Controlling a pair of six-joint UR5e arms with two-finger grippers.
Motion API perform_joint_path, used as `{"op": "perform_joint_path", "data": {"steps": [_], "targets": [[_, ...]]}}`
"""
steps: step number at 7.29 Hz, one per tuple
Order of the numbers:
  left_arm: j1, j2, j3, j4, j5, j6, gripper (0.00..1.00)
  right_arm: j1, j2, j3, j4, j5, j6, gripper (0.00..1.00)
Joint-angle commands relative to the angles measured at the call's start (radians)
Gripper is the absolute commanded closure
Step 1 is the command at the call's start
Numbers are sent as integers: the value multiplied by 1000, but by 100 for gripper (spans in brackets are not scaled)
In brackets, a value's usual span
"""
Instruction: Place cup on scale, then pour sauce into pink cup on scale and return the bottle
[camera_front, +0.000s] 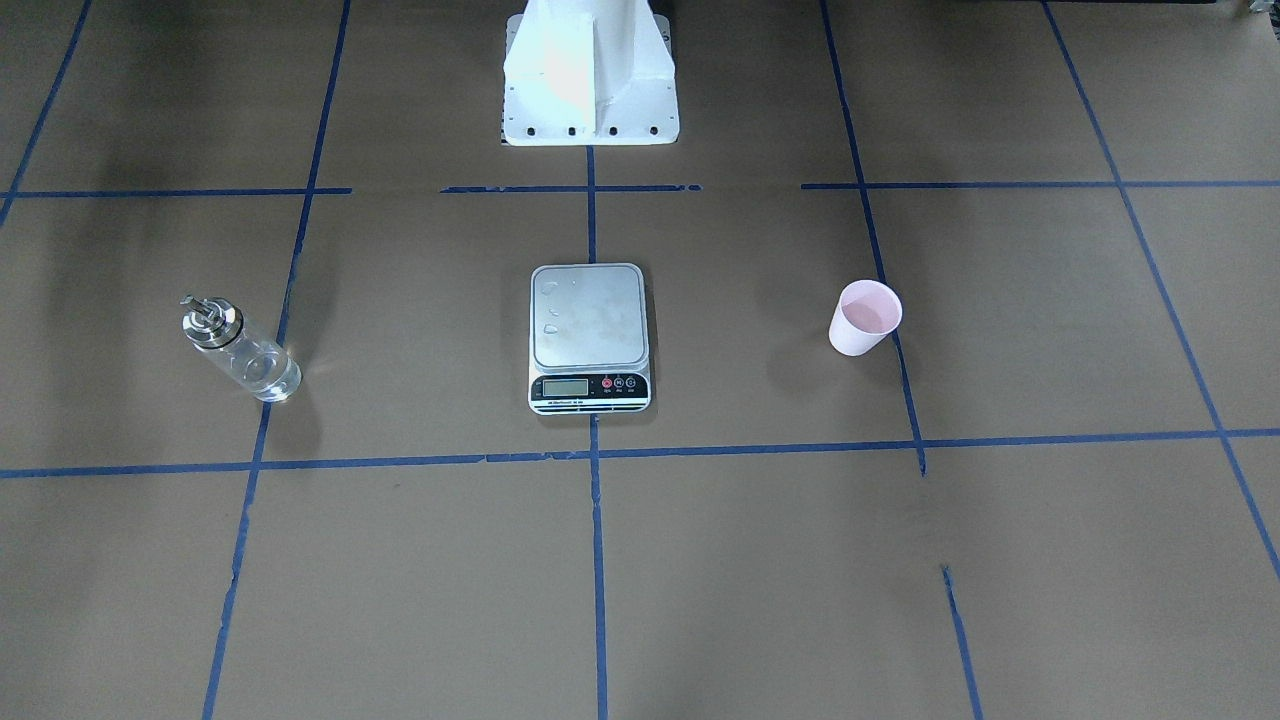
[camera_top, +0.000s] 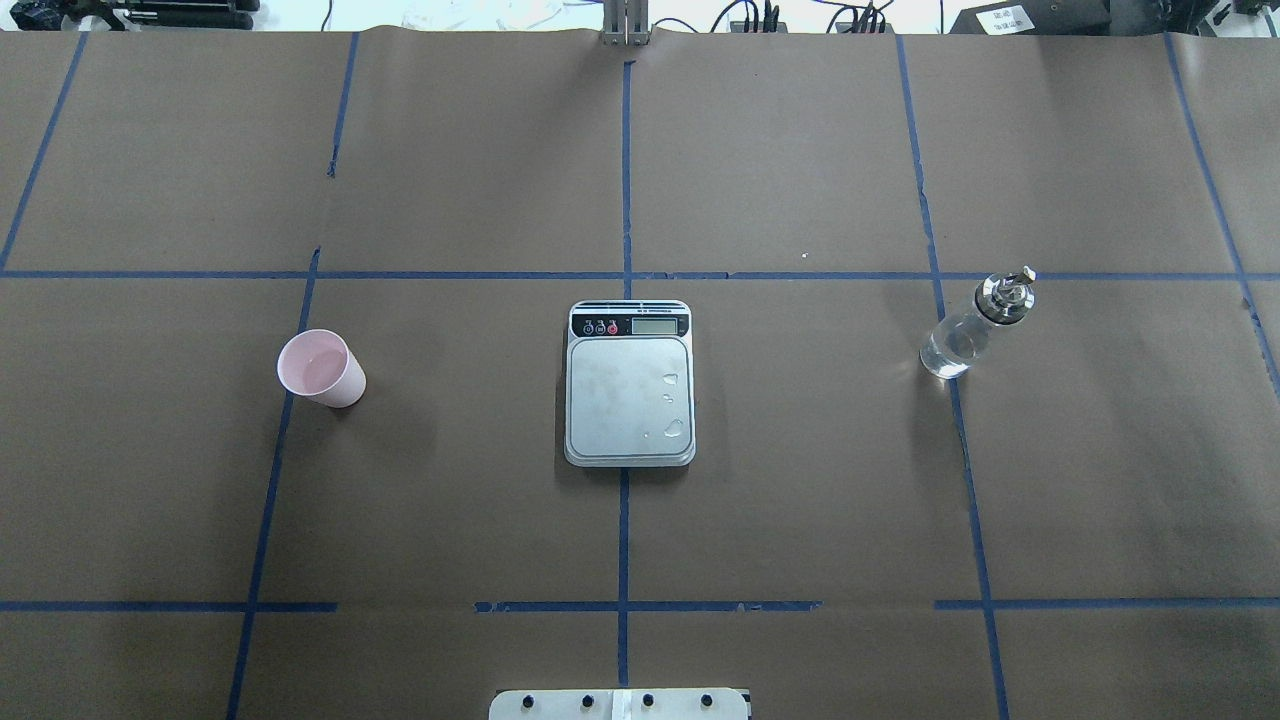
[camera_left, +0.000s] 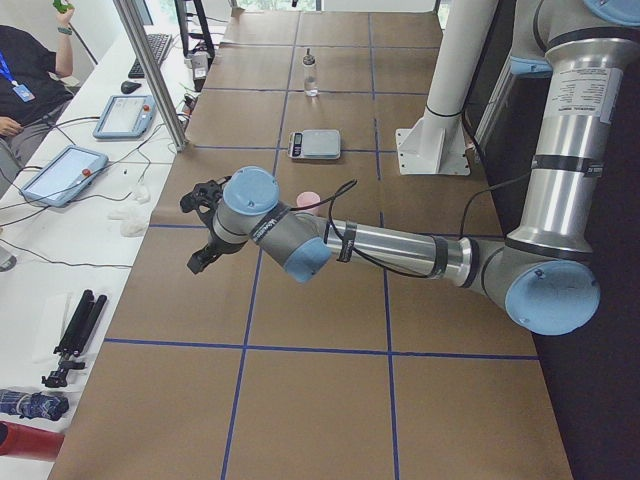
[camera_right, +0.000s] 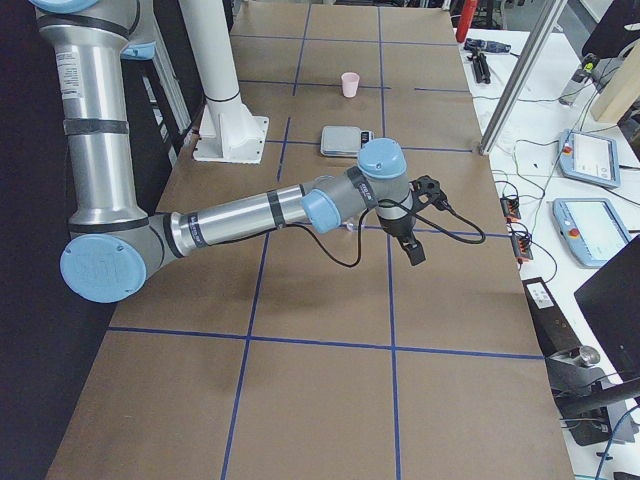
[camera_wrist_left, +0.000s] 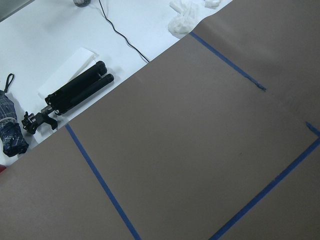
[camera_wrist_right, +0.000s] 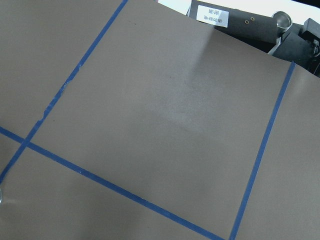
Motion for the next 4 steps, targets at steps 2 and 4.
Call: {"op": "perform_joint_path", "data": {"steps": [2, 4], "targets": [[160, 95, -143, -43, 162, -387, 0, -4, 12, -8, 6, 0, 107, 0], [363, 146, -293, -42, 258, -758, 8, -16, 29, -5, -16, 9, 233, 0]]}}
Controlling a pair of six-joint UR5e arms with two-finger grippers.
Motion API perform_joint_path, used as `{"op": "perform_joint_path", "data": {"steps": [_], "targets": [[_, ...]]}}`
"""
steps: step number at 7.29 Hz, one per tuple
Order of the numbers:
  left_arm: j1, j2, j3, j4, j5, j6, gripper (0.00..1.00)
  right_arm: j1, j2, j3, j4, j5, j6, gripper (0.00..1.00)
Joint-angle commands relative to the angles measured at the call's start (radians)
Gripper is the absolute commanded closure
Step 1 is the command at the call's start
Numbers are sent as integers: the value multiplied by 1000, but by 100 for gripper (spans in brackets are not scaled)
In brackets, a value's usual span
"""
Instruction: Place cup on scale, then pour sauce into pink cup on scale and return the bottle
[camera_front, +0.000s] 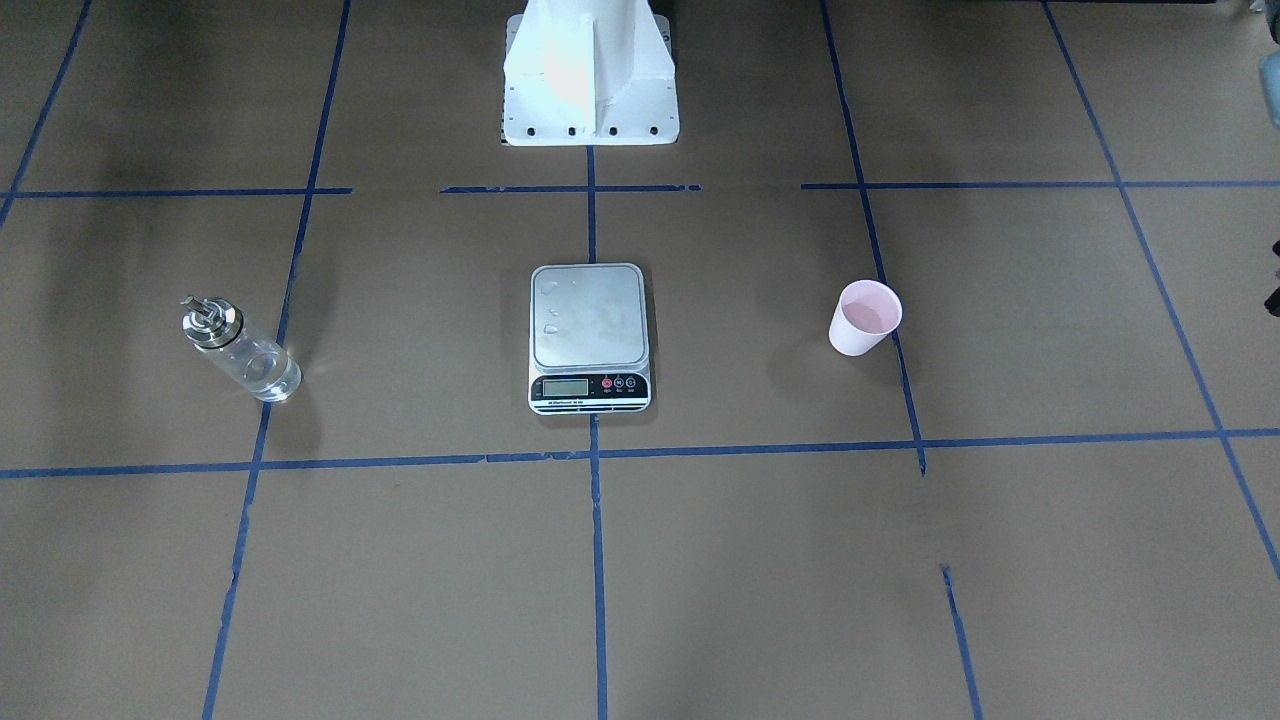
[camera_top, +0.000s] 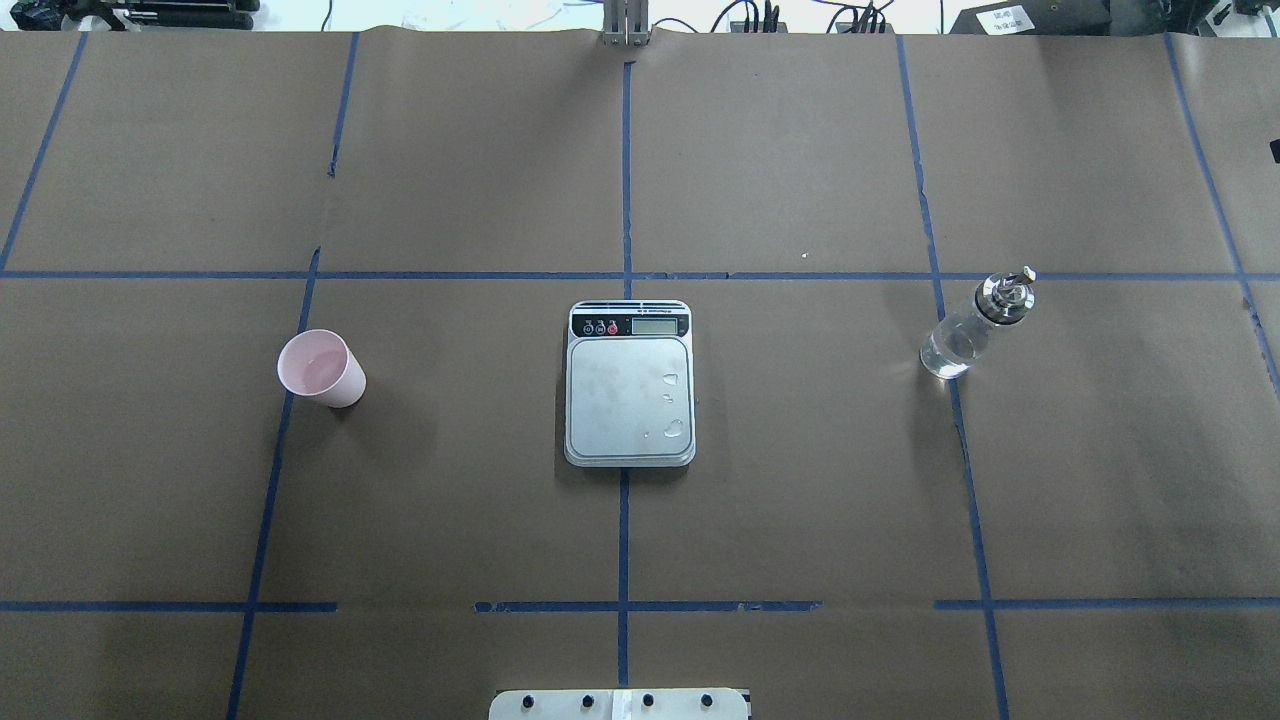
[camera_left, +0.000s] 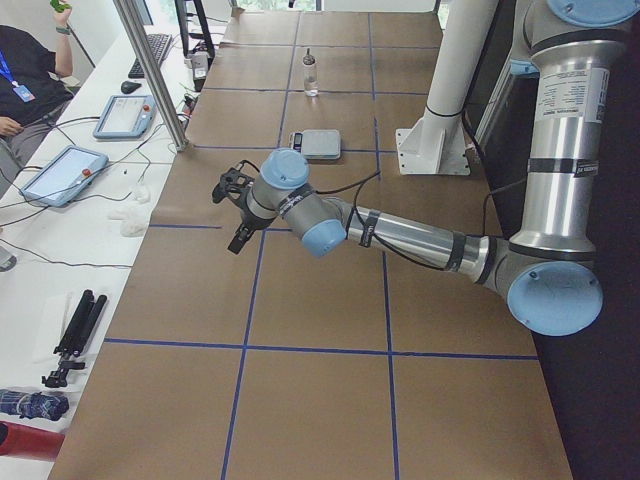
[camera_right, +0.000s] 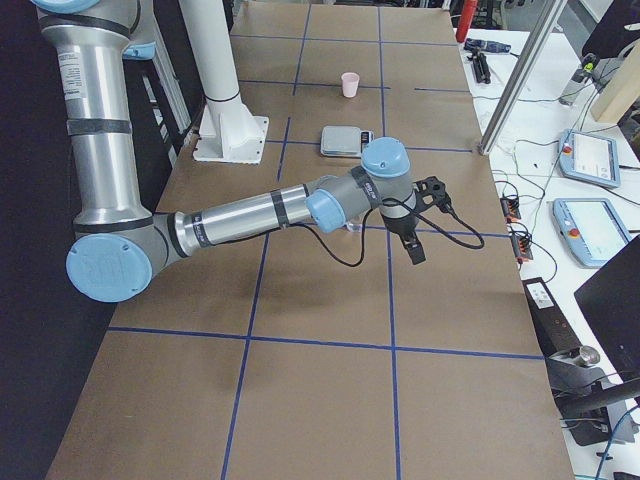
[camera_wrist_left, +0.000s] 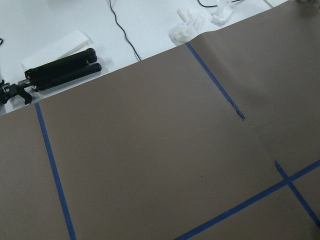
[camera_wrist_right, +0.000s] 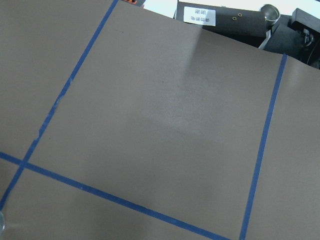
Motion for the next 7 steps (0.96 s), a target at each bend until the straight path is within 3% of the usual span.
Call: {"op": "perform_joint_path", "data": {"steps": [1, 2, 3, 5, 7], "targets": [[257, 31, -129, 4, 159, -411, 18, -8, 28, 8, -81, 12, 61, 0], [360, 31, -140, 4, 251, -532, 26, -9, 41, 6, -97, 8, 61, 0], [456, 33, -140, 9, 332, -658, 47, -11, 38, 2, -91, 8, 61, 0], [628, 25, -134, 13, 442, -833, 51, -11, 31, -1, -83, 8, 59, 0], [661, 21, -113, 20, 451, -851, 50, -11, 30, 2, -83, 8, 59, 0]]}}
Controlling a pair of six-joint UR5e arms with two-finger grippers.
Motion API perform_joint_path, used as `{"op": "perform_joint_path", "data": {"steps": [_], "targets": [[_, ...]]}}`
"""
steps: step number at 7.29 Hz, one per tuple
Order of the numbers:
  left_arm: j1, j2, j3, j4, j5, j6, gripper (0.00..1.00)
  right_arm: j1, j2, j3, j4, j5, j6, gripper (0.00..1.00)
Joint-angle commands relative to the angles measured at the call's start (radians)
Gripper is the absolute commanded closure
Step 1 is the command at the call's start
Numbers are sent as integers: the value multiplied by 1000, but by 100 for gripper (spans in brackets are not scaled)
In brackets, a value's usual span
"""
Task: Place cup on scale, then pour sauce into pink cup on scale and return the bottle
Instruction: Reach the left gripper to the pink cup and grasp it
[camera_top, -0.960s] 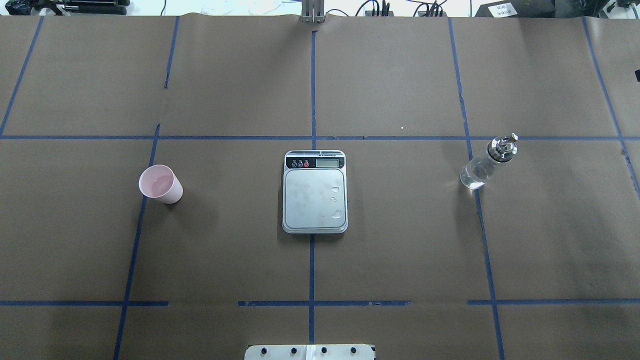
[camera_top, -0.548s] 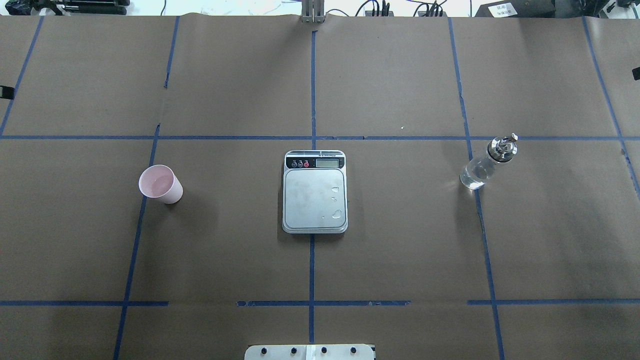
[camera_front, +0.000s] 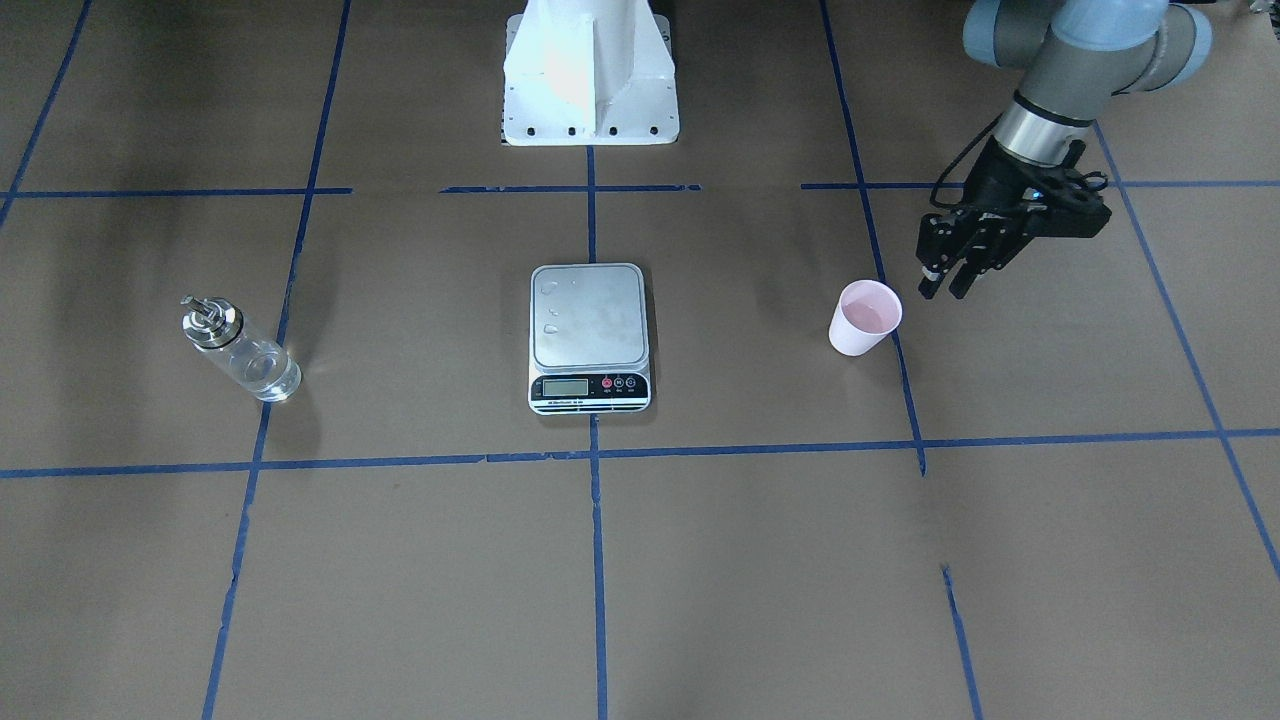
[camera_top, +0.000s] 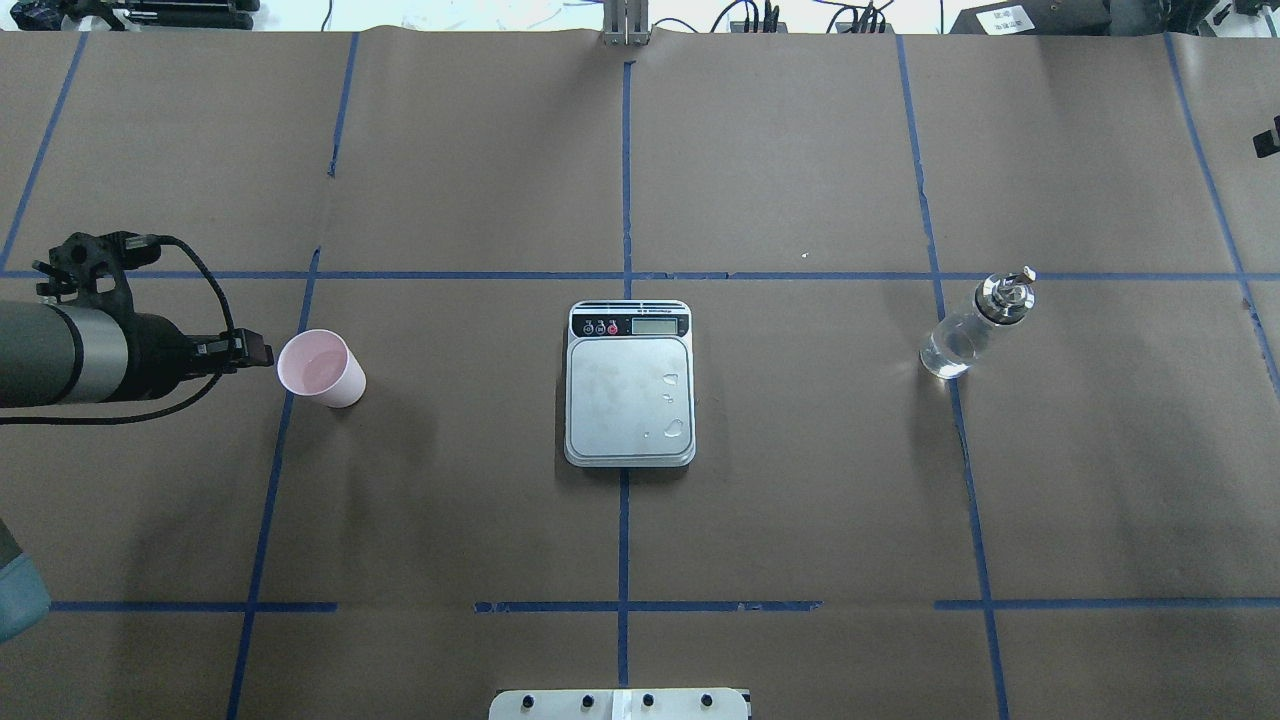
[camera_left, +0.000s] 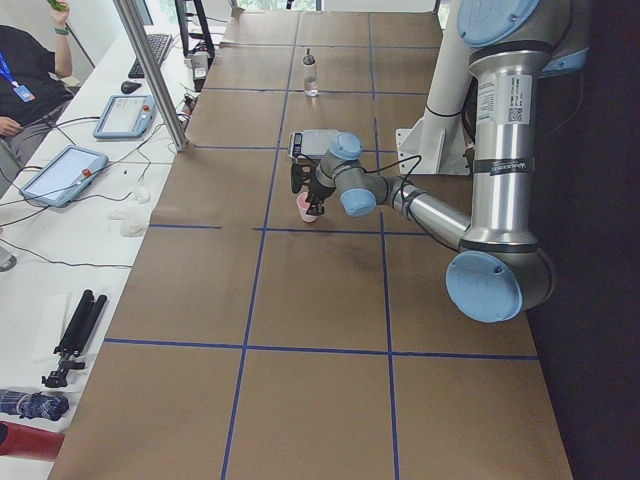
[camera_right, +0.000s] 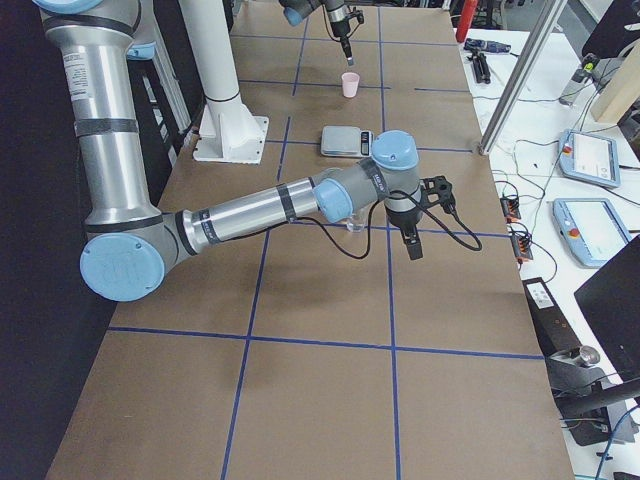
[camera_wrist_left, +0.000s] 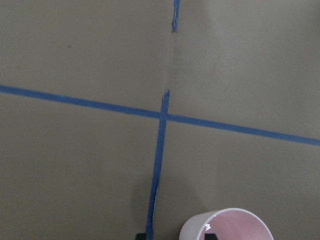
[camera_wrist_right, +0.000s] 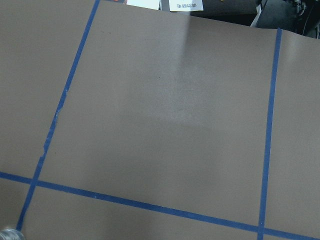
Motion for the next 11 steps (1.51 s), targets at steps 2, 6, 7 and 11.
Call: {"op": "perform_joint_path", "data": {"steps": [2, 6, 7, 11], "targets": [[31, -9, 32, 6, 12, -20, 50, 0, -1, 2, 0, 0, 1, 0], [31, -74, 35, 68, 1, -14, 50, 0, -3, 3, 0, 0, 0, 0], [31, -75, 29, 68, -3, -10, 50, 0, -3, 3, 0, 0, 0, 0], [31, -182, 153, 68, -45, -8, 50, 0, -1, 0, 0, 0, 0, 0]]}}
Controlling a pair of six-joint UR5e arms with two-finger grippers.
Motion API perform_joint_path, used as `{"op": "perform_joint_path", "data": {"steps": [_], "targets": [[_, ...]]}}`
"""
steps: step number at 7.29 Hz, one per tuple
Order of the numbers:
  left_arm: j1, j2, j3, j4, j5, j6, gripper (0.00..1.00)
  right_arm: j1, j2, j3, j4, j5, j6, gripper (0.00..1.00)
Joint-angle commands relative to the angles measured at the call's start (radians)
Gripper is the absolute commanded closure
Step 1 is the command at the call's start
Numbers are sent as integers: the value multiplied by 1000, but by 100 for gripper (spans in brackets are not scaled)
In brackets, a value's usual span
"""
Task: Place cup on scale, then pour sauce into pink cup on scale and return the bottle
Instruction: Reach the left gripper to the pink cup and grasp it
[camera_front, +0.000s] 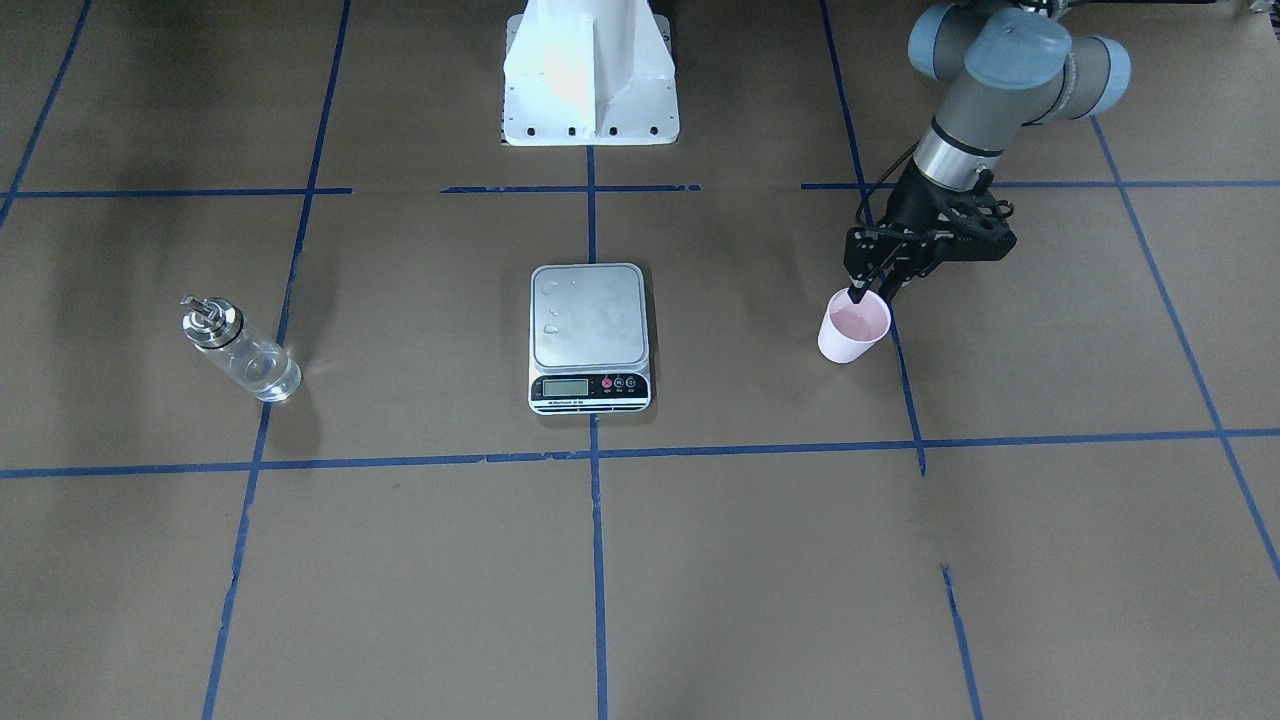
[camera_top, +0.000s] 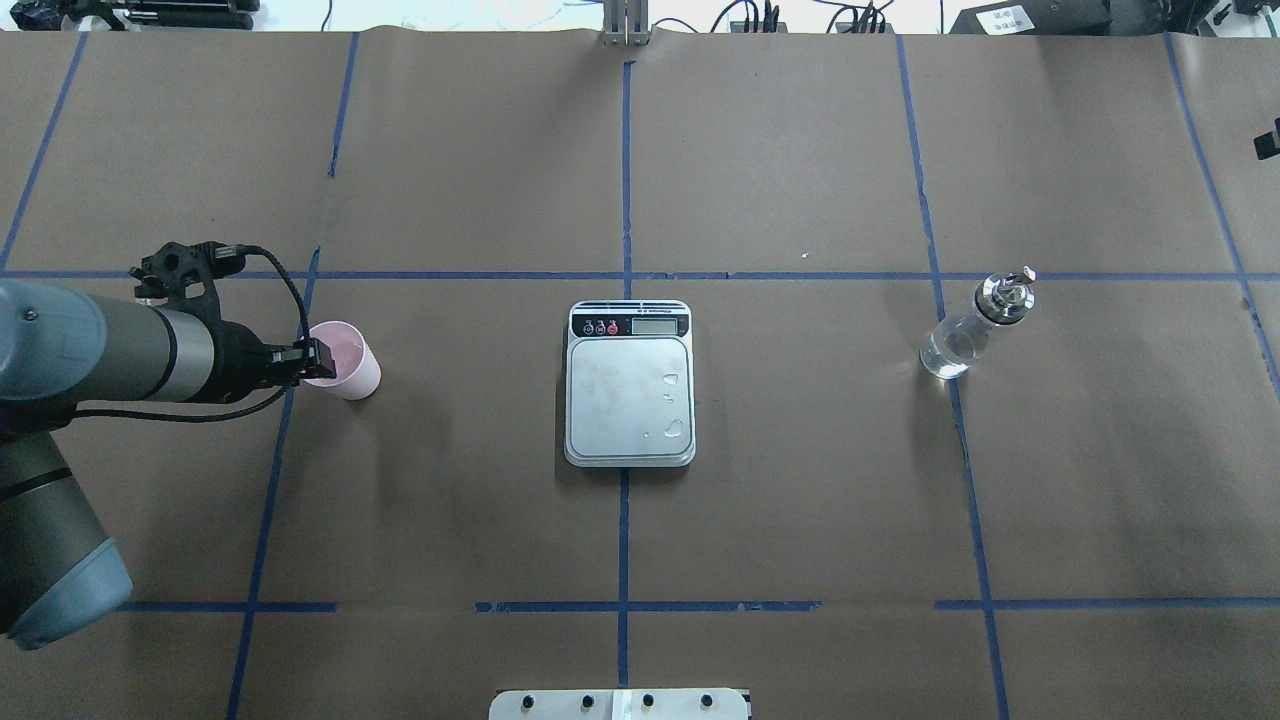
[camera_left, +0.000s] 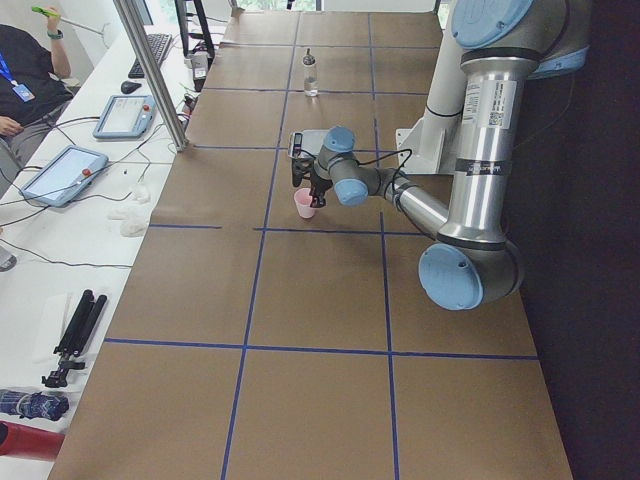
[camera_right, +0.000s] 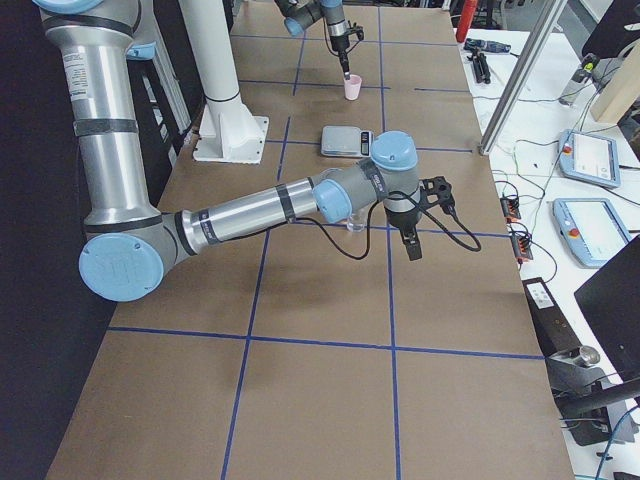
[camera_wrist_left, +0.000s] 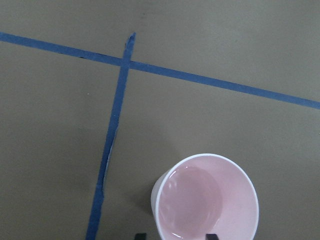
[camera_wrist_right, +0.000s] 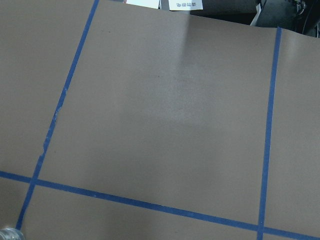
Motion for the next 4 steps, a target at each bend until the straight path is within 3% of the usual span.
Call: {"op": "perform_joint_path", "data": {"steps": [1, 2, 3, 4], "targets": [[-11, -39, 57, 1, -3, 13, 50, 0, 1, 1, 0, 0, 2, 0], [-14, -33, 53, 1, -3, 36, 52, 0, 1, 1, 0, 0, 0, 0], [-14, -33, 51, 1, -3, 33, 100, 0, 1, 2, 0, 0, 2, 0], [-20, -32, 48, 1, -3, 37, 100, 0, 1, 4, 0, 0, 2, 0]]}}
